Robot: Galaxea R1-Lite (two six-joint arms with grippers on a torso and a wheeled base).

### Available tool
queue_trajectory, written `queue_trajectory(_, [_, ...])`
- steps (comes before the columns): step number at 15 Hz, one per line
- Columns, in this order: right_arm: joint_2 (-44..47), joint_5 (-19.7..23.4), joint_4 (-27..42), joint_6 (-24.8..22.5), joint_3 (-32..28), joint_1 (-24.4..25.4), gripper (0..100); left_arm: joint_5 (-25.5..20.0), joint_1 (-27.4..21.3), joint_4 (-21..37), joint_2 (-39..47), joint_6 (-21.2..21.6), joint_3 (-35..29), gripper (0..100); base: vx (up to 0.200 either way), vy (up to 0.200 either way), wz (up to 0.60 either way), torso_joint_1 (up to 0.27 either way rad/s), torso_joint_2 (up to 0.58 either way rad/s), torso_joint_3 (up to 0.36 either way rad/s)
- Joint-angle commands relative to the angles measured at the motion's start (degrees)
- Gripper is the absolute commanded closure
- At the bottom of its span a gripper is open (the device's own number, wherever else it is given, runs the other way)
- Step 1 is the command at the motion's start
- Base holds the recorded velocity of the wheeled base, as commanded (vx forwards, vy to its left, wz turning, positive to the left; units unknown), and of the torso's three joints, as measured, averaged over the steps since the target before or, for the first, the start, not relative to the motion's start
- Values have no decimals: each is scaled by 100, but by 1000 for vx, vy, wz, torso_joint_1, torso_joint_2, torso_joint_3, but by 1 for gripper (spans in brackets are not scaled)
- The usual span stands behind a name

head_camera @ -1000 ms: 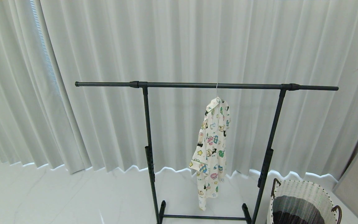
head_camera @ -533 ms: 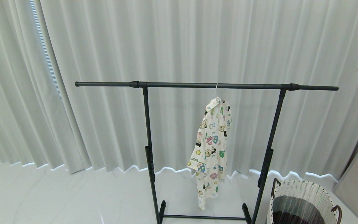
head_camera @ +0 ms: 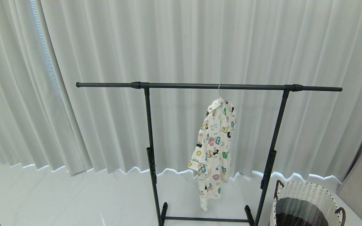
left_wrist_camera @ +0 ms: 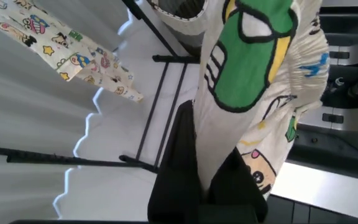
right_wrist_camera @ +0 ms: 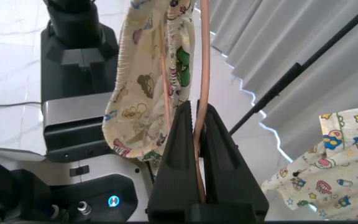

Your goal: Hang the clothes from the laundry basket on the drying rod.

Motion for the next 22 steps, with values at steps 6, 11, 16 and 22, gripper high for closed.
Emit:
queue_trajectory(6, [-74, -779, 25, 5, 63, -181, 0, 352, 434, 3, -362, 46, 281, 100, 0, 0, 0, 0, 0, 0])
queue_trajectory(11, [347, -770, 359, 374, -1036, -1446, 0, 607, 1585, -295, -274, -314, -211, 100, 0, 0, 0, 0, 0, 0])
queue_trajectory(16, [1007, -735, 1185, 1912, -2125, -1578, 0, 590, 1787, -304, -46, -709, -1028, 100, 0, 0, 0, 0, 0, 0])
queue_trajectory(22, [1842, -744, 1897, 3002, -3268, -2290, 0, 572, 1752, -313, -116, -674, -1380, 100, 0, 0, 0, 0, 0, 0])
